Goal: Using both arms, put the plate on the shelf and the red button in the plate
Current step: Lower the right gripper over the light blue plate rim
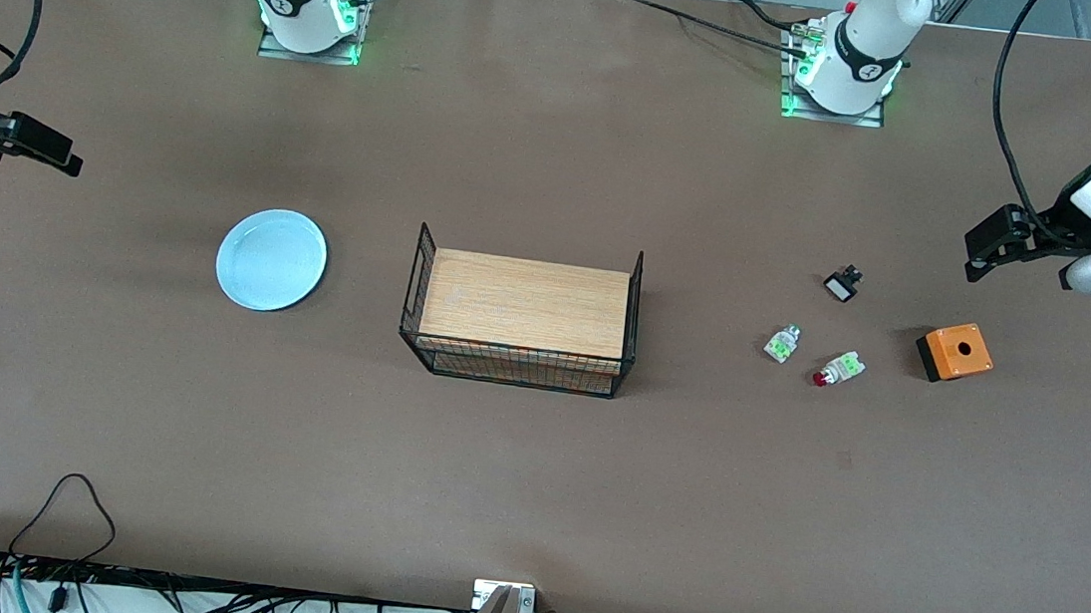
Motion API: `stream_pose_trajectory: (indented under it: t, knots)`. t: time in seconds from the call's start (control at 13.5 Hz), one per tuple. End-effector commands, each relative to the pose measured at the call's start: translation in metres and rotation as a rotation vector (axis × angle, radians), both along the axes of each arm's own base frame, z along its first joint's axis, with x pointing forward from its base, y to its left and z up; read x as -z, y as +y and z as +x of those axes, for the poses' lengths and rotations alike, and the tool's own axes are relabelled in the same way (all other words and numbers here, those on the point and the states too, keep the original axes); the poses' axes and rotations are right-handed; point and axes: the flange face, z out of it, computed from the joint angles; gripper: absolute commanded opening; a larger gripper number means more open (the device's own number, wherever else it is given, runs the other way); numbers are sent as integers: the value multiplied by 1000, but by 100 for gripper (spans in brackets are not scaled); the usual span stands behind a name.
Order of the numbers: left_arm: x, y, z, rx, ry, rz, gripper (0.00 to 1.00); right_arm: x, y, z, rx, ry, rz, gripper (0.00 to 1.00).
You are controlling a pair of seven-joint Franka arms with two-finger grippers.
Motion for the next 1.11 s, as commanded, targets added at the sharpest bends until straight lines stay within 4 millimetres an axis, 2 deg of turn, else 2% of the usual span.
stream_pose_trajectory:
  t: [0.0,0.22,0.37,0.52,0.74,1.03]
  knots:
    - [-8,4,-4,12,-4,-5,100,-3,0,-6,-15,-11,-7,100]
    - [-7,6,-4,9,1,-5,100,1,1,-3,-16,-11,-6,100]
    - [-7,8,-4,6,1,-6,100,25,10,7,-35,19,-12,100]
    - [-7,8,-4,4,1,-6,100,69,23,19,-55,41,-16,100]
    - [-7,9,-4,3,-1,-7,100,149,33,22,-69,21,-24,100]
    - [-7,6,-5,5,5,-6,100,244,33,-12,-79,7,-27,100]
